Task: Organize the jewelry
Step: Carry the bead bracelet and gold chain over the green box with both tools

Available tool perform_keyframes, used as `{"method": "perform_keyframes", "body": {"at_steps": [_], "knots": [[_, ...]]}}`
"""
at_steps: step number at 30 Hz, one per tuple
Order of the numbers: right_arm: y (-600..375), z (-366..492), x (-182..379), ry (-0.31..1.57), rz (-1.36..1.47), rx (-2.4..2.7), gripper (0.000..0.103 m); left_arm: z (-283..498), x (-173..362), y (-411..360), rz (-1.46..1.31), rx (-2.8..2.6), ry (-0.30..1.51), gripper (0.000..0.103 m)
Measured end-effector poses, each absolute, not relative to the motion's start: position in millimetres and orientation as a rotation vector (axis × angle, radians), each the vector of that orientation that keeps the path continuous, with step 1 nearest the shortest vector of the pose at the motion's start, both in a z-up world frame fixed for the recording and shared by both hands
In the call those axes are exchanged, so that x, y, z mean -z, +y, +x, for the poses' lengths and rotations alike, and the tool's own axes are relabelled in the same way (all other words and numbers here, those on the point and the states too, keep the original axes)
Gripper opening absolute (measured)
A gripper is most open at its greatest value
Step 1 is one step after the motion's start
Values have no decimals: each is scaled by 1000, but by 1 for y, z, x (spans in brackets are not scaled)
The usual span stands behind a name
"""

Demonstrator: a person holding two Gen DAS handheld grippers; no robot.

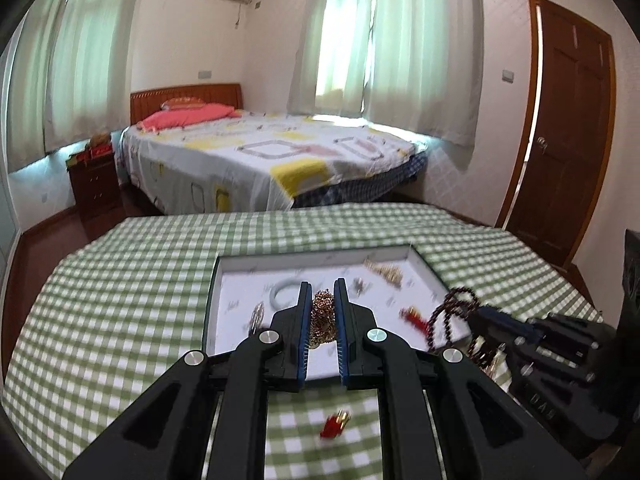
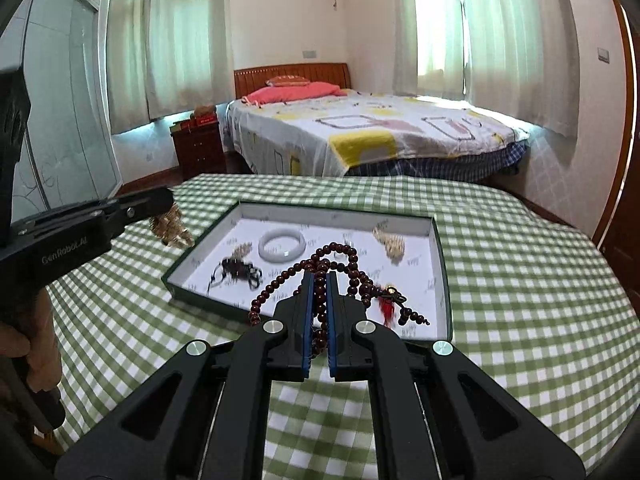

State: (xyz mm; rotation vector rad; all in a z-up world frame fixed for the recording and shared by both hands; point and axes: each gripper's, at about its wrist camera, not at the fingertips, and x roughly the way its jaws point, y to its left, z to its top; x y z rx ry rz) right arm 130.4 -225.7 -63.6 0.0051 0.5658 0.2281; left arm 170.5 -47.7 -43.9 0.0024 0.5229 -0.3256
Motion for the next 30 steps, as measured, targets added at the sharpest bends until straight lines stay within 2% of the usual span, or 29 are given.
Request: {"method": "perform_keyframes", "body": {"at_steps": [6, 13, 30], "knots": [[-222, 152, 53, 530, -3, -232, 6, 190, 28, -66, -5, 361, 480, 12], [-221, 182, 53, 525, -7, -230, 6, 219, 34, -80, -21, 364, 486, 12], [-221, 243, 128, 707, 26, -215, 6, 266, 129, -89, 6, 307, 694, 12]]}}
